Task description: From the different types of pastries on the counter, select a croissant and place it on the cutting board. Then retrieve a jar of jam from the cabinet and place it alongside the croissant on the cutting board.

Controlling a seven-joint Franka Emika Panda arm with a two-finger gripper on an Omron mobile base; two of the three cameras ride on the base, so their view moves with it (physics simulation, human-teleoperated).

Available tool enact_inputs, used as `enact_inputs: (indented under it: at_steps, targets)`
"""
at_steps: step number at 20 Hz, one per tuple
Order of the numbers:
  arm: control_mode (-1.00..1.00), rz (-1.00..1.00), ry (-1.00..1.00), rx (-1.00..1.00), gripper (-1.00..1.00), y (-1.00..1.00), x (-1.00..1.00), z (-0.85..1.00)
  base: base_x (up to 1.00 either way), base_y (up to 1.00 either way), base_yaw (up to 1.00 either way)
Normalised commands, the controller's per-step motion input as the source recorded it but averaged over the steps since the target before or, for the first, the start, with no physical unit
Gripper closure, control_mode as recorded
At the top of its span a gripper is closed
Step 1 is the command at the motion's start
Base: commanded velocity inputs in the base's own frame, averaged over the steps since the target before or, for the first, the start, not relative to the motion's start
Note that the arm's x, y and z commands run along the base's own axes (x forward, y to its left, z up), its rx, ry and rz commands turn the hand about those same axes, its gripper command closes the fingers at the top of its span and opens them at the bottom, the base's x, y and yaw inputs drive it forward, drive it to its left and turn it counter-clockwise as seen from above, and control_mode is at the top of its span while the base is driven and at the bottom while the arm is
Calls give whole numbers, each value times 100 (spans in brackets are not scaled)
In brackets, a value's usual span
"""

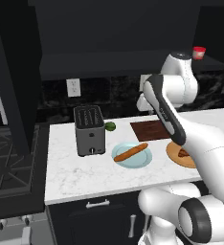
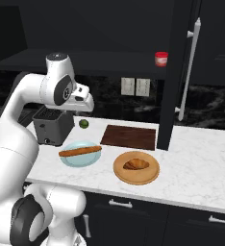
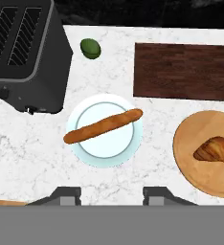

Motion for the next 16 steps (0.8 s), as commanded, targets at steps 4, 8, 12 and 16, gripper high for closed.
enact_inputs:
  at_steps: [4,8,12,16]
  targets:
    - [-100,0,0,0,-100,-2,0,4,0,0,0]
    - [-100,0,-31,0,-100,-31,26,43,0,0,0]
    - [-100,0,-22,0,-100,-14,24,37,0,0,0]
    - [-100,0,-11,0,-100,0,-7,-3,0,0,0]
